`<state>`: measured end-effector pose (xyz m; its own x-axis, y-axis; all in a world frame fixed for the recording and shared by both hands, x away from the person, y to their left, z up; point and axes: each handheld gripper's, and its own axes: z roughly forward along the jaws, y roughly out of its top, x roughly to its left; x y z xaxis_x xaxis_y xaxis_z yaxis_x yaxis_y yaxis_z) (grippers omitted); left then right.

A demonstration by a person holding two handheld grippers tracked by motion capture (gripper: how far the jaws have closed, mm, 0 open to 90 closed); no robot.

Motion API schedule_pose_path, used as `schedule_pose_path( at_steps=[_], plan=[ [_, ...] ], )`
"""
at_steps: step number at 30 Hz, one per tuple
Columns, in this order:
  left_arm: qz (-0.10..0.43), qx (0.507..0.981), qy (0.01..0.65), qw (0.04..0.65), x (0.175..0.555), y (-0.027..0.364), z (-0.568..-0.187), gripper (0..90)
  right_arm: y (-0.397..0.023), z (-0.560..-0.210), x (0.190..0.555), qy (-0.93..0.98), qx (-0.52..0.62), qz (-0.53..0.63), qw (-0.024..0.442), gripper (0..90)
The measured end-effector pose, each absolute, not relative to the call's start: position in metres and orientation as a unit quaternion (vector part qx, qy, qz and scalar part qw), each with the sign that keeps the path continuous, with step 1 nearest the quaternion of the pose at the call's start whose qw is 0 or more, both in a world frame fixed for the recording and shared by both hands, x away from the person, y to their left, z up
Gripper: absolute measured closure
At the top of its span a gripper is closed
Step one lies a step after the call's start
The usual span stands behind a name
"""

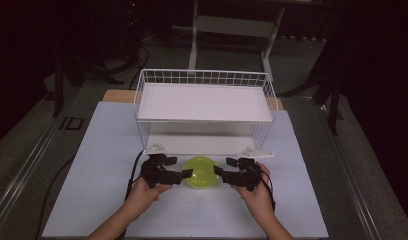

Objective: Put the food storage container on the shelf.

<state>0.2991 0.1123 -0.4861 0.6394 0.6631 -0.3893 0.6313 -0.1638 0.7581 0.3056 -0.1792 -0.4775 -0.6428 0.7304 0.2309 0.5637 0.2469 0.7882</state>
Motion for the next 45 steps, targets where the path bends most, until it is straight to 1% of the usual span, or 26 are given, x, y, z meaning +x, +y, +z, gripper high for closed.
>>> schedule_pose_path(
  at_steps=[3, 4, 6, 9, 10, 11, 12, 13, 15, 16, 18, 21, 25, 28, 30, 34, 36, 45],
  plan=[
    [0.009, 0.763, 0.437, 0.476, 0.300, 0.113, -0.492, 16.0, -0.178, -0.481, 0.308, 0.785, 0.426, 0.444, 0.078, 42.4],
    [0.008, 0.762, 0.442, 0.473, 0.301, 0.113, -0.494, 18.8, -0.178, -0.482, 0.309, 0.782, 0.431, 0.444, 0.071, 43.4],
    [-0.002, 0.757, 0.449, 0.475, 0.301, 0.114, -0.497, 21.5, -0.177, -0.484, 0.310, 0.778, 0.441, 0.443, 0.060, 46.2],
    [-0.039, 0.748, 0.461, 0.475, 0.304, 0.115, -0.501, 33.7, -0.176, -0.487, 0.313, 0.773, 0.457, 0.438, 0.039, 52.4],
    [-0.043, 0.748, 0.464, 0.472, 0.305, 0.115, -0.502, 34.4, -0.176, -0.488, 0.313, 0.771, 0.463, 0.436, 0.030, 55.0],
    [-0.051, 0.748, 0.464, 0.471, 0.306, 0.116, -0.503, 39.4, -0.175, -0.489, 0.314, 0.772, 0.466, 0.433, 0.025, 57.9],
    [-0.057, 0.748, 0.466, 0.470, 0.306, 0.116, -0.504, 44.2, -0.175, -0.489, 0.314, 0.769, 0.471, 0.431, 0.017, 58.8],
    [-0.067, 0.748, 0.465, 0.470, 0.307, 0.116, -0.505, 47.4, -0.175, -0.490, 0.315, 0.769, 0.474, 0.429, 0.011, 60.7],
    [-0.084, 0.750, 0.462, 0.466, 0.308, 0.116, -0.507, 57.2, -0.174, -0.492, 0.315, 0.773, 0.472, 0.423, 0.008, 62.2],
    [-0.088, 0.752, 0.462, 0.463, 0.309, 0.116, -0.508, 58.4, -0.173, -0.493, 0.315, 0.775, 0.471, 0.423, 0.006, 63.6],
    [-0.086, 0.753, 0.457, 0.466, 0.307, 0.114, -0.507, 64.6, -0.171, -0.493, 0.313, 0.778, 0.464, 0.423, 0.006, 67.9],
    [-0.083, 0.750, 0.467, 0.461, 0.303, 0.113, -0.505, 67.0, -0.167, -0.490, 0.309, 0.781, 0.462, 0.421, 0.019, 70.5],
    [-0.103, 0.731, 0.489, 0.464, 0.301, 0.115, -0.504, 73.0, -0.167, -0.489, 0.304, 0.774, 0.467, 0.428, 0.024, 73.5],
    [-0.097, 0.727, 0.491, 0.470, 0.296, 0.115, -0.502, 78.2, -0.167, -0.486, 0.299, 0.770, 0.468, 0.433, 0.035, 76.4],
    [-0.083, 0.737, 0.487, 0.461, 0.293, 0.112, -0.500, 81.8, -0.167, -0.483, 0.297, 0.769, 0.468, 0.434, 0.041, 79.5],
    [-0.068, 0.739, 0.484, 0.463, 0.288, 0.109, -0.495, 82.0, -0.168, -0.481, 0.296, 0.776, 0.462, 0.427, 0.046, 79.6],
    [-0.059, 0.739, 0.479, 0.469, 0.286, 0.108, -0.489, 82.1, -0.169, -0.477, 0.294, 0.777, 0.457, 0.429, 0.057, 79.5],
    [-0.045, 0.739, 0.469, 0.481, 0.282, 0.109, -0.459, 82.2, -0.170, -0.447, 0.287, 0.775, 0.436, 0.450, 0.084, 79.4]
  ],
)
